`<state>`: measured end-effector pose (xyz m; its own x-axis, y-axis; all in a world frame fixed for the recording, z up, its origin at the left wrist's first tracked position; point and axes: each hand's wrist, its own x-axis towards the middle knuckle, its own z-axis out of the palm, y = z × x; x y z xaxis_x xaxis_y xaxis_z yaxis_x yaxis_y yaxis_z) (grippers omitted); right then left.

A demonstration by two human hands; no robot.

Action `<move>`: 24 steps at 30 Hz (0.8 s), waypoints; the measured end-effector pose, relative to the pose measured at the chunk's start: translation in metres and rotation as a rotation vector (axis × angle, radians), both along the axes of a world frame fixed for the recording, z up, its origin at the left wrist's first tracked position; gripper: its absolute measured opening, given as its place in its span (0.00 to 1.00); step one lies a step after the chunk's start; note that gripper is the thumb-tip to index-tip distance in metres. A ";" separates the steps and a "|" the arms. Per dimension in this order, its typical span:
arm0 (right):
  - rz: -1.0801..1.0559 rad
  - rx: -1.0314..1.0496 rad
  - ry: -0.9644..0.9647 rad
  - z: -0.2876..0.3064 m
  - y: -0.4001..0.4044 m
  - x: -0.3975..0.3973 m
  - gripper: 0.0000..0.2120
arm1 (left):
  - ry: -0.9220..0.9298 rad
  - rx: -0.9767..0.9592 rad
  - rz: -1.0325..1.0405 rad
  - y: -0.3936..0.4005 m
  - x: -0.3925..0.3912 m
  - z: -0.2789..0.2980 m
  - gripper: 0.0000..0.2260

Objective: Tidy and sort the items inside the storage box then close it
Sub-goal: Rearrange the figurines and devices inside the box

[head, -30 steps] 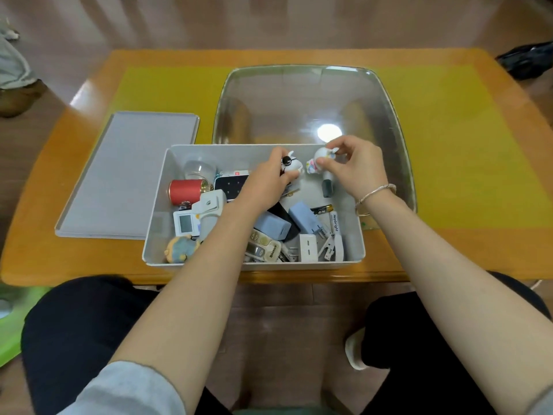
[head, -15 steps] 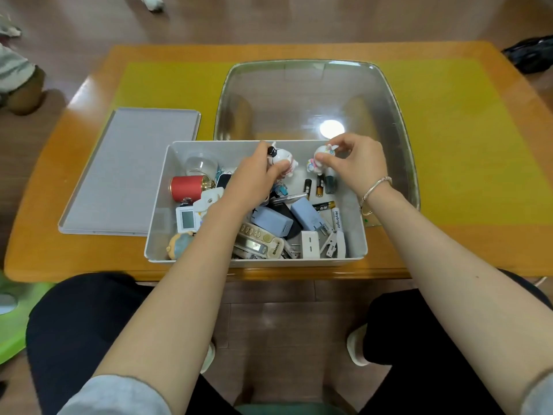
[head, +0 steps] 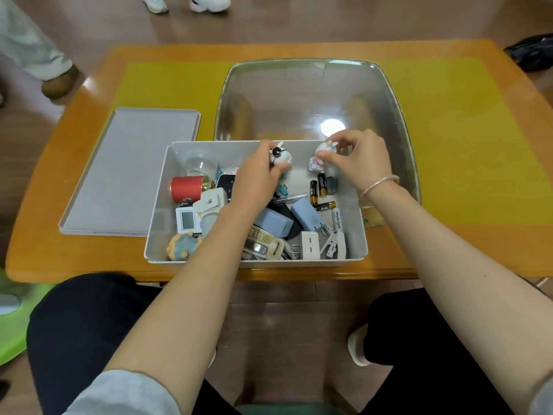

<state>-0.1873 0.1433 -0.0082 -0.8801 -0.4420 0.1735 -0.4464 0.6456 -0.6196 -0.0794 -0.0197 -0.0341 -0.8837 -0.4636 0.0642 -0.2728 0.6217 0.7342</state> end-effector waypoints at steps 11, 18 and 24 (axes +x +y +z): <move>0.151 0.368 0.217 -0.001 -0.040 0.013 0.11 | 0.070 0.086 0.085 -0.012 0.021 0.001 0.09; 0.179 0.235 0.041 0.019 -0.021 0.010 0.11 | 0.053 0.088 0.081 -0.012 0.023 0.000 0.09; 0.211 0.598 -0.059 0.019 -0.021 0.023 0.14 | 0.089 0.030 0.085 -0.014 0.031 0.008 0.09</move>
